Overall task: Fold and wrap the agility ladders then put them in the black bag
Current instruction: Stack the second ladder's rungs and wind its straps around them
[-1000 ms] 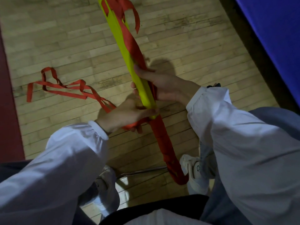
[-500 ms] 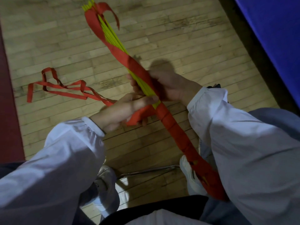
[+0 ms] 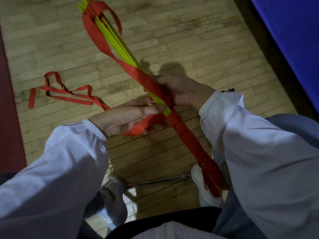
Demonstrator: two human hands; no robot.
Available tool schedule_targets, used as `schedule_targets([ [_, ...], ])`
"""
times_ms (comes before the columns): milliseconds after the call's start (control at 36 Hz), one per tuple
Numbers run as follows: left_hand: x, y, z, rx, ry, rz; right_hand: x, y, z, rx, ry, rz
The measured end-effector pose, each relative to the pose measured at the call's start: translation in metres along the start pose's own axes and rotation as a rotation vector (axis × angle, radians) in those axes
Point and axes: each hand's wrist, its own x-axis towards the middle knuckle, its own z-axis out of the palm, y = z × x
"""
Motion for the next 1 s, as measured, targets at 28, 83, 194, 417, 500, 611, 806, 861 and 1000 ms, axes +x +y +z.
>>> schedule_targets([
  [28,0.0,0.0,0.0,-0.008,-0.001,0.004,0.0,0.0,0.0,-0.027,0.016,-0.01],
  [83,0.001,-0.001,-0.001,-0.012,0.002,0.015,0.002,0.0,0.001,-0.106,0.056,-0.03],
  [194,0.003,-0.001,-0.002,0.007,0.015,0.006,0.005,0.003,0.0,-0.238,0.142,-0.074],
  [417,0.007,-0.008,-0.002,0.032,0.09,0.021,0.011,0.007,-0.007,-0.358,0.185,-0.186],
  [500,0.006,-0.007,-0.005,0.013,0.086,0.034,0.012,0.006,-0.009,-0.362,0.175,-0.213],
  [611,0.005,-0.005,-0.011,-0.013,0.102,0.057,0.01,0.002,-0.013,-0.322,0.116,-0.129],
  [806,0.004,-0.002,-0.027,-0.085,0.127,0.198,0.004,0.02,-0.015,-0.34,-0.063,0.13],
  [861,0.002,-0.002,-0.029,-0.079,0.123,0.236,-0.003,0.019,-0.02,-0.272,-0.181,0.182],
  [1000,0.001,-0.007,-0.029,-0.066,0.126,0.244,-0.012,0.015,-0.02,-0.283,-0.181,0.247],
])
